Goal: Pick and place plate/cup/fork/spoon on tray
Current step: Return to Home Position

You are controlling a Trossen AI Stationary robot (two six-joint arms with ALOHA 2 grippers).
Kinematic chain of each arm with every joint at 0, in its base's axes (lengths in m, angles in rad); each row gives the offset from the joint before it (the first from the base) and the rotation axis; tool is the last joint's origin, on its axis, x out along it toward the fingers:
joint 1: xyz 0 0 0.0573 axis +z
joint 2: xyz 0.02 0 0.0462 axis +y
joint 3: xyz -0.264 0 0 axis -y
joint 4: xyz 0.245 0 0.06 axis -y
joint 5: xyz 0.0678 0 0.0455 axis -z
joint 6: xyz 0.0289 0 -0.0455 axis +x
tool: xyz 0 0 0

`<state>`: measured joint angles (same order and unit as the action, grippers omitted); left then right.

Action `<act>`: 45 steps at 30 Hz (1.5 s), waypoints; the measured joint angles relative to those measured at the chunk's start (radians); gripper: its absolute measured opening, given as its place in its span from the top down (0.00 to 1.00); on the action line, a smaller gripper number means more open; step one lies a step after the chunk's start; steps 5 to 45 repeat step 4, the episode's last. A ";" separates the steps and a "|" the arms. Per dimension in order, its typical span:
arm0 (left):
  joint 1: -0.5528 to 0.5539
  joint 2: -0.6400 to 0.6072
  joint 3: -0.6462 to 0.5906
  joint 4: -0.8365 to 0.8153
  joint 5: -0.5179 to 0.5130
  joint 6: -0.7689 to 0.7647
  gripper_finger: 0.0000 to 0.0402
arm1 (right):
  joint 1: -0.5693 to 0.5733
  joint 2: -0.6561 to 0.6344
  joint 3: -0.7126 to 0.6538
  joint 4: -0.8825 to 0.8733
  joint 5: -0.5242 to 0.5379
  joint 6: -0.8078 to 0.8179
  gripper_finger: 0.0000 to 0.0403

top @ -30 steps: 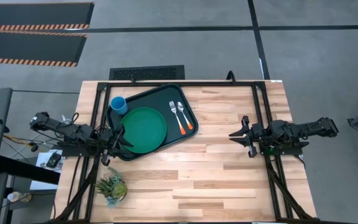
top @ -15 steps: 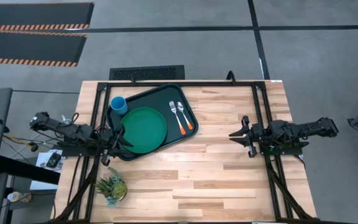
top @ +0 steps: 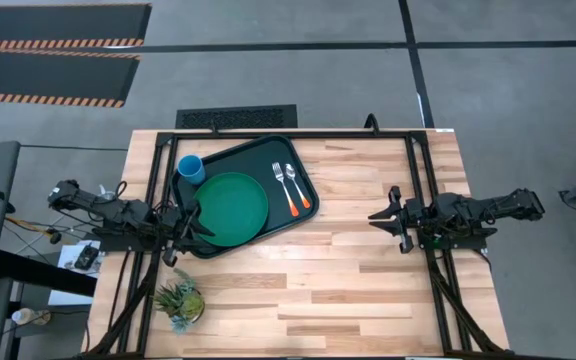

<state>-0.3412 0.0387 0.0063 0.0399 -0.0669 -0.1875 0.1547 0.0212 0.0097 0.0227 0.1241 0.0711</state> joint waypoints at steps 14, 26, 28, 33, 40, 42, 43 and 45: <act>0.000 0.000 0.000 0.000 0.000 0.000 0.67 | 0.000 0.000 0.000 0.000 0.000 0.000 0.77; 0.000 0.000 0.000 0.000 0.000 0.000 0.67 | 0.000 0.000 0.000 0.000 0.000 0.000 0.77; 0.000 0.000 0.000 0.000 0.000 0.000 0.67 | 0.000 0.000 0.000 0.000 0.000 0.000 0.77; 0.000 0.000 0.000 0.000 0.000 0.000 0.67 | 0.000 0.000 0.000 0.000 0.000 0.000 0.77; 0.000 0.000 0.000 0.000 0.000 0.000 0.67 | 0.000 0.000 0.000 0.000 0.000 0.000 0.77; 0.000 0.000 0.000 0.000 0.000 0.000 0.67 | 0.000 0.000 0.000 0.000 0.000 0.000 0.77; 0.000 0.000 0.000 0.000 0.000 0.000 0.67 | 0.000 0.000 0.000 0.000 0.000 0.000 0.77; 0.000 0.000 0.000 0.000 0.000 0.000 0.67 | 0.000 0.000 0.000 0.000 0.000 0.000 0.77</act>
